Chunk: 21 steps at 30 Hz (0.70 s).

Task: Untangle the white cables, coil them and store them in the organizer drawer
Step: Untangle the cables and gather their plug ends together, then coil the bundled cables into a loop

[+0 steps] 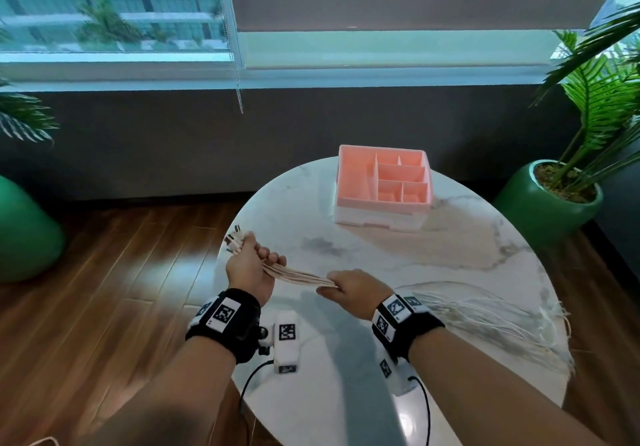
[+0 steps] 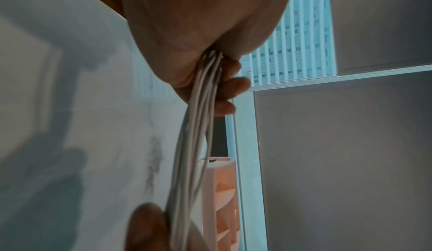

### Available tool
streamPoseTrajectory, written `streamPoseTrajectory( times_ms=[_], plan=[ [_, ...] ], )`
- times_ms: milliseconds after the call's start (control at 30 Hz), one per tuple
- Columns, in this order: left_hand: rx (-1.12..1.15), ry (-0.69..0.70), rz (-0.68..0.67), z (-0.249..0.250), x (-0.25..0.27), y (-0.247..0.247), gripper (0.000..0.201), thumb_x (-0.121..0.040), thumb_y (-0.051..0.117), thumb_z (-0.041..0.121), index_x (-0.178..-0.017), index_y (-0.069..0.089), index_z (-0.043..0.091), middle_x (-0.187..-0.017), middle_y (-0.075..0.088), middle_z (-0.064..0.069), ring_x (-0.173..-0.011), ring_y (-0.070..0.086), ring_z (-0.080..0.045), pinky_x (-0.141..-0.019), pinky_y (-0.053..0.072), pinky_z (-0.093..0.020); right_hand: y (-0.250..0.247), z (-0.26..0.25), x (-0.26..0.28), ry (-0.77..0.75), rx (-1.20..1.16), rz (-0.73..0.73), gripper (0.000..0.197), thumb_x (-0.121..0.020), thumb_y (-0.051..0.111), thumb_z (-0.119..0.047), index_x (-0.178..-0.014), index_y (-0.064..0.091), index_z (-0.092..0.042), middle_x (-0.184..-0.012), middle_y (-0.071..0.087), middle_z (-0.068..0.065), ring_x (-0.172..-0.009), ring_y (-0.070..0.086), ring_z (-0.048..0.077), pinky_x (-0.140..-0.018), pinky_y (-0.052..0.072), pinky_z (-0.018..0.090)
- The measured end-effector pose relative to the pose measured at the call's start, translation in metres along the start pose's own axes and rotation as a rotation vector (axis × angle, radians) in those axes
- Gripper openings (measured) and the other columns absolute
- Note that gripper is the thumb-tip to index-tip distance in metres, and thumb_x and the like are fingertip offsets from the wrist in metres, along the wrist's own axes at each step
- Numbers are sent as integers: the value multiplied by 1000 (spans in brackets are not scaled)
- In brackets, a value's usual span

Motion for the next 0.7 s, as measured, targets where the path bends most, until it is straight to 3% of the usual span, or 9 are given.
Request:
streamPoseTrajectory(
  times_ms=[67,133,200,267,300,367,433,567,700],
  plan=[
    [-27,-25,-11,-6,-3,-6,33,-107,50,30,-78,49,14,-46,39,4,-40,49,-14,-56,53,-33,-7,2,2,3,-8,13,34,-102,46,-46,-87,55,-17,-76,53,-1,-72,51,22,-64,34,33],
    [-90,-50,-49,-9,-7,-8,25,-105,55,25,-84,53,10,-51,47,1,-53,66,-20,-57,59,-37,-13,2,5,17,-70,17,35,-101,48,-44,-81,56,-16,-69,51,-3,-67,50,19,-62,33,32],
    [-191,-130,-151,-12,-6,-4,24,-100,61,29,-94,58,7,-75,65,-9,-79,75,-30,-63,63,-40,-23,0,9,33,-166,16,38,-100,52,-43,-73,54,-16,-63,48,-3,-58,45,15,-58,33,32],
    [-383,-227,-275,-18,-1,-1,48,-95,63,45,-111,61,0,-108,73,-19,-101,73,-35,-75,62,-44,-43,1,13,56,-238,43,42,-99,55,-42,-65,48,-18,-58,43,-2,-50,40,12,-55,30,31],
    [-487,-252,-319,-19,3,0,57,-94,62,51,-116,60,-2,-115,73,-20,-106,72,-36,-80,61,-45,-56,4,15,79,-256,64,44,-98,55,-43,-63,46,-18,-56,42,-3,-49,39,12,-55,30,30],
    [-655,-234,-354,-12,11,1,58,-94,61,52,-116,59,-2,-112,74,-21,-103,73,-37,-82,58,-45,-86,15,18,137,-268,107,44,-97,55,-47,-65,48,-17,-56,42,-2,-49,40,12,-55,32,28],
    [-781,-116,-367,5,17,10,48,-96,63,44,-113,62,-1,-107,76,-19,-96,75,-36,-82,58,-45,-112,29,23,198,-272,134,44,-97,55,-49,-68,50,-16,-55,41,-2,-45,37,11,-52,32,26],
    [-930,252,-466,42,43,61,20,-102,60,25,-109,68,8,-104,78,-9,-93,76,-26,-87,57,-47,-138,43,30,286,-181,89,44,-96,55,-48,-66,50,-16,-50,44,-3,-35,35,9,-46,30,23],
    [-1056,474,-690,40,72,125,20,-99,63,24,-115,70,13,-112,76,-3,-102,71,-11,-84,57,-30,-132,25,31,287,-175,-57,41,-96,56,-44,-68,55,-14,-46,44,-3,-36,34,15,-42,29,23]
  ],
)
Point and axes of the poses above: each hand's wrist, its own x-axis away from the middle knuckle, its own y-axis out of the palm, z = x × y, the point moved 10 cm from there along -x, towards the middle knuckle
